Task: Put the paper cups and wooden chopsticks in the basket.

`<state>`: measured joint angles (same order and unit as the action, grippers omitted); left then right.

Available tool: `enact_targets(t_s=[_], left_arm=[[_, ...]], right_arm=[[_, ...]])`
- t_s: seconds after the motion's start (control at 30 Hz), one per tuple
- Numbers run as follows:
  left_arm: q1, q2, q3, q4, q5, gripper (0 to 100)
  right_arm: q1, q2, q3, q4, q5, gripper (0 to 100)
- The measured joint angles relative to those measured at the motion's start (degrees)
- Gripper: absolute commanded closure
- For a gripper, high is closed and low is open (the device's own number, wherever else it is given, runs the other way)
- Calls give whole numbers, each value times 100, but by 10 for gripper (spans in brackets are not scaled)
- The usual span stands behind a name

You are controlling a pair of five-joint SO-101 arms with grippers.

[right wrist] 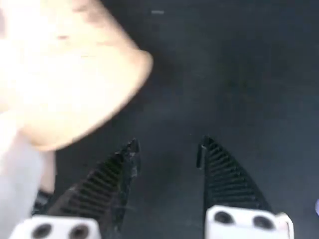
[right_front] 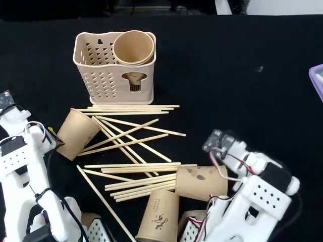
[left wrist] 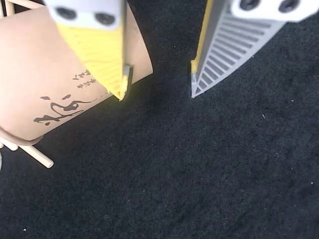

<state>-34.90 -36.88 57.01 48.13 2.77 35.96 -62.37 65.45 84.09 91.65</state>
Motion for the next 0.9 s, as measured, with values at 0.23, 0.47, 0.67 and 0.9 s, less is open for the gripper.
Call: enact_targets(t_s=[0.23,0.47,0.67,0.9], left_arm=[[0,0,0,0,0,791],[0,0,0,0,0,791],[0,0,0,0,0,791],[0,0,0,0,0,791]], right_arm=[[-1187,-105,70,519,-369,801],[-3613,-26,-457,712,-2778,800],[-5626,-26,-615,211,-4149,800],[-6075,-18,-431,-844,-4642,805]])
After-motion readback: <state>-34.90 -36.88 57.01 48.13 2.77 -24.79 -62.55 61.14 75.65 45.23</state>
